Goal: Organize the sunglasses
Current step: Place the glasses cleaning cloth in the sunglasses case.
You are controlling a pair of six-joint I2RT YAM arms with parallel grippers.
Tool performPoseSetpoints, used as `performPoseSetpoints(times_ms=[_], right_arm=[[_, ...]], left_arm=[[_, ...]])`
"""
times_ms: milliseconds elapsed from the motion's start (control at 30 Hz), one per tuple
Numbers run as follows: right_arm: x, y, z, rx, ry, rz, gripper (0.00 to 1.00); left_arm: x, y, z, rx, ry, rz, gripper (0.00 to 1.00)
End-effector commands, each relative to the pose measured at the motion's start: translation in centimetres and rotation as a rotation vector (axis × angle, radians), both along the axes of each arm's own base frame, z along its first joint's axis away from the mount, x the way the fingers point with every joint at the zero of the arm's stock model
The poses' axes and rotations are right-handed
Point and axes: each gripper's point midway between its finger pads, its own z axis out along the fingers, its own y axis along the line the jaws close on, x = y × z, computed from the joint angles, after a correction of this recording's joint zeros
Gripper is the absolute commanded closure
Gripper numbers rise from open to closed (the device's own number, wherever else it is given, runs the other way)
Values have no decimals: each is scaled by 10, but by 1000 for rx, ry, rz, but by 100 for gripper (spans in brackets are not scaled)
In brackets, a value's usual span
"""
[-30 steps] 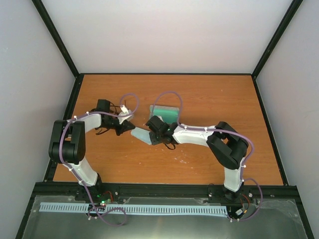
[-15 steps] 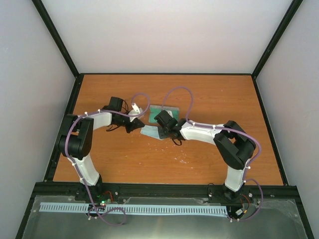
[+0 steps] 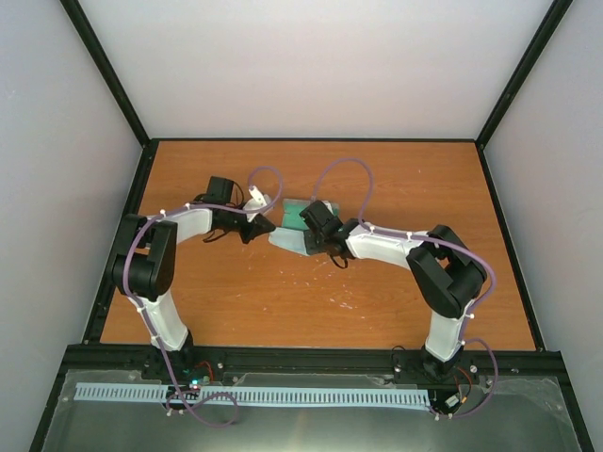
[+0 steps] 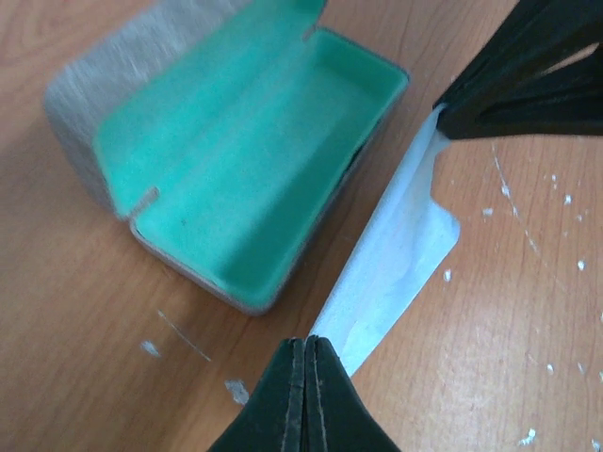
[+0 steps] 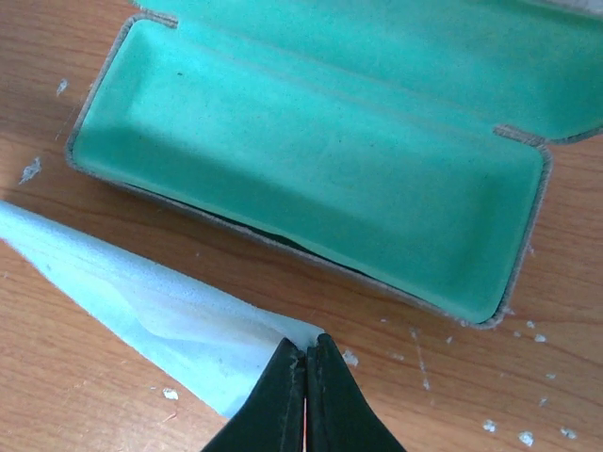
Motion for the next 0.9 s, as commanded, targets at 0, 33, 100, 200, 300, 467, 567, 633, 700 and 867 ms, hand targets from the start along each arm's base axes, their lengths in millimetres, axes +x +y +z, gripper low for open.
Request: performPoseSetpoints(times_ms=[0, 33, 100, 200, 300, 467, 567, 633, 700, 867], right_arm=[[13, -8, 18, 1, -41, -20, 97], [15, -8, 20, 0, -45, -20, 97], [18, -10, 21, -1, -49, -22, 97], [23, -12, 22, 1, -49, -27, 97], [27, -14, 22, 3, -51, -33, 97], [33, -16, 22, 2, -50, -37, 97], [35, -19, 22, 0, -48, -40, 97], [36, -21, 21, -5, -45, -46, 97], [37, -23, 20, -6, -42, -48, 97], [41, -26, 17, -11, -36, -51, 97]], left_arm=[[24, -11, 46, -77, -84, 13, 99], [26, -12, 46, -75, -90, 16, 99], [29, -12, 44, -73, -91, 26, 99], [32, -13, 38, -70, -77, 34, 99], [35, -14, 32, -63, -62, 39, 99], [36, -24, 30, -59, -40, 22, 99], [35, -33, 28, -57, -36, 10, 99], [34, -37, 29, -74, -33, 5, 100], [36, -40, 32, -94, -49, 7, 99], [38, -45, 33, -113, -46, 14, 99]])
